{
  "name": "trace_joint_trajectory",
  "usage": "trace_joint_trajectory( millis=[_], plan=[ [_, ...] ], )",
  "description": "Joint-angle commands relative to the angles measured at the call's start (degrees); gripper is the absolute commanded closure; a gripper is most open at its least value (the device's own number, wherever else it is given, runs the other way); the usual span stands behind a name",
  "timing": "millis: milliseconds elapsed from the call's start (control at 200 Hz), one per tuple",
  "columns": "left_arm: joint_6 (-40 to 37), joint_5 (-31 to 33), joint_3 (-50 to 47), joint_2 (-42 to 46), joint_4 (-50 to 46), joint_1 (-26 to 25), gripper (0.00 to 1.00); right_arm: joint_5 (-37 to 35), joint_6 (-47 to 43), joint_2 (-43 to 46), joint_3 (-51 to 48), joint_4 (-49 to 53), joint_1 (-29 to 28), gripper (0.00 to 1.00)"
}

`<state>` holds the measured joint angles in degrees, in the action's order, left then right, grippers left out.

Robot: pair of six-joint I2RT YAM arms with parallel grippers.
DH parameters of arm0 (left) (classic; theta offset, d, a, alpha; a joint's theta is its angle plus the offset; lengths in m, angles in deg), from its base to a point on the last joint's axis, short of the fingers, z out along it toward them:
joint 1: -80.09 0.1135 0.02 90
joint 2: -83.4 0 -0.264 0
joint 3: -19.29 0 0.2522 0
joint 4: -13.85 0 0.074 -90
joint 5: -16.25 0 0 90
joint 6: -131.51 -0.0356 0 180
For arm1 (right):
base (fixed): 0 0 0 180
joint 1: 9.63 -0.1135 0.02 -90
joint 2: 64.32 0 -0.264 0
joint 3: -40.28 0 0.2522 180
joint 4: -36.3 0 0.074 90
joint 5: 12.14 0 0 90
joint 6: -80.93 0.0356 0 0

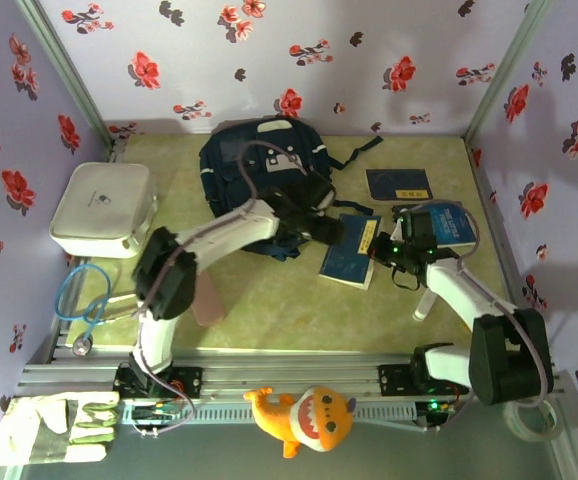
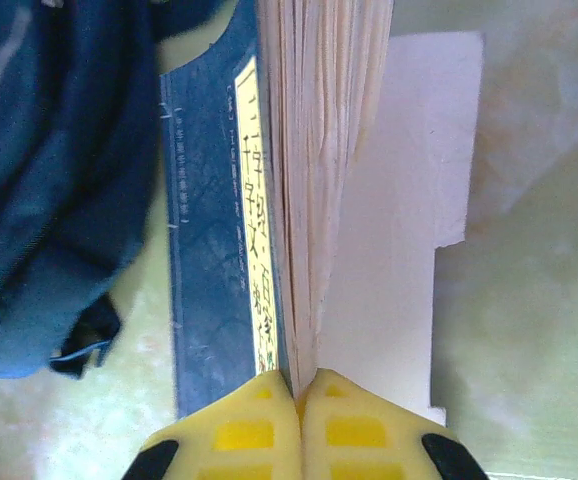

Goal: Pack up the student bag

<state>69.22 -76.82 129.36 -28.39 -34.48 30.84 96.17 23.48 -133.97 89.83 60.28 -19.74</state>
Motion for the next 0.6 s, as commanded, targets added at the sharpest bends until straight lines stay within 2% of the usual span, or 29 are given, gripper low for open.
trace_joint_trajectory(
  millis=[0,150,295,595],
  plan=[
    [3.4,-6.3,-5.5,5.4,3.7,4.8,0.21,3.2,0.1,3.9,1.0,-2.7,0.0,1.0],
    [5.3,-10.7,-12.4,11.1,8.3,9.2,0.14,8.8,2.4,6.6,1.6,-5.9,0.0,1.0],
    [6.2,-12.7,-17.7,15.1,12.4,11.5,0.03,14.0,5.8,6.4,2.7,-10.5,-0.1,1.0],
    [11.5,-24.7,-23.1,15.3,24.3,13.8,0.0,22.6,12.0,2.6,3.7,-21.1,-2.2,1.0]
  ],
)
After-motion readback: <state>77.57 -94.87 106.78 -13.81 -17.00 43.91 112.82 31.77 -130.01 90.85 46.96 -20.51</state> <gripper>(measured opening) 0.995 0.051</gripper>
